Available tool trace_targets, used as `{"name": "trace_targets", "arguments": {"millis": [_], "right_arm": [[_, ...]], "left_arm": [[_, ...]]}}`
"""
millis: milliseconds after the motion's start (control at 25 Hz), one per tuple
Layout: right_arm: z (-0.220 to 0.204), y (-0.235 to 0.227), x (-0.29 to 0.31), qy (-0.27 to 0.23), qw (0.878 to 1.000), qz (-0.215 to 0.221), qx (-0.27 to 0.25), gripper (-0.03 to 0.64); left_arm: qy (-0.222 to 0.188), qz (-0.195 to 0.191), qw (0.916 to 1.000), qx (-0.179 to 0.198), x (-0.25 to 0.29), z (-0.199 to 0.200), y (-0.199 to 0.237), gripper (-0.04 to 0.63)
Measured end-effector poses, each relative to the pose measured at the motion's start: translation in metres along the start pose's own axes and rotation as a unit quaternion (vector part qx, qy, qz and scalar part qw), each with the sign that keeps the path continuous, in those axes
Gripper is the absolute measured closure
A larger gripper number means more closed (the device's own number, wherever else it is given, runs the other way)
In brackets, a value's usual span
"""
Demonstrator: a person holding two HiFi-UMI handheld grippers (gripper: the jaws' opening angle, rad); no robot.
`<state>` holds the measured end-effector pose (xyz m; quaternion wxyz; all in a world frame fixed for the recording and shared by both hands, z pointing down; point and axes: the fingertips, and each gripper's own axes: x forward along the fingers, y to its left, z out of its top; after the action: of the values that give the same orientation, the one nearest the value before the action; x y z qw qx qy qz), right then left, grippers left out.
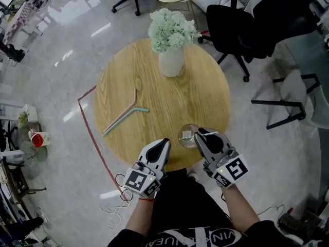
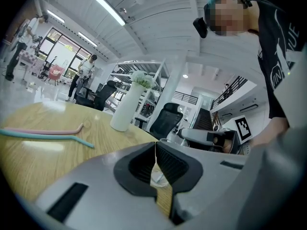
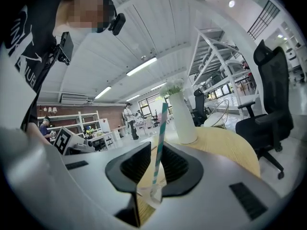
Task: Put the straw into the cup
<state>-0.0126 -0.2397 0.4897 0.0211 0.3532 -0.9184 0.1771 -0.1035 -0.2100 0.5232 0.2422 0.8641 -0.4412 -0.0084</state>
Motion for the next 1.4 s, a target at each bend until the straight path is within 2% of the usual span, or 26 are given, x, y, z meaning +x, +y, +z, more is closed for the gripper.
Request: {"name": "trace_targets", "arguments": {"millis": [360,1400], "right_arm": [[0.0,-0.006,0.001,0.006,1.0,-0.01,-0.007,0.531],[-0.02,-0.016,-0.021,0.018,0.998,-0.03,0.05,0.463]], "left_arm": [[0.002,-0.001,1.0,-0.002,0.0,0.001,0.0,0.581],[-0.004,-0.007,0.9999,-0.009,-0.002,-0.001,-0.011,0.581]]}}
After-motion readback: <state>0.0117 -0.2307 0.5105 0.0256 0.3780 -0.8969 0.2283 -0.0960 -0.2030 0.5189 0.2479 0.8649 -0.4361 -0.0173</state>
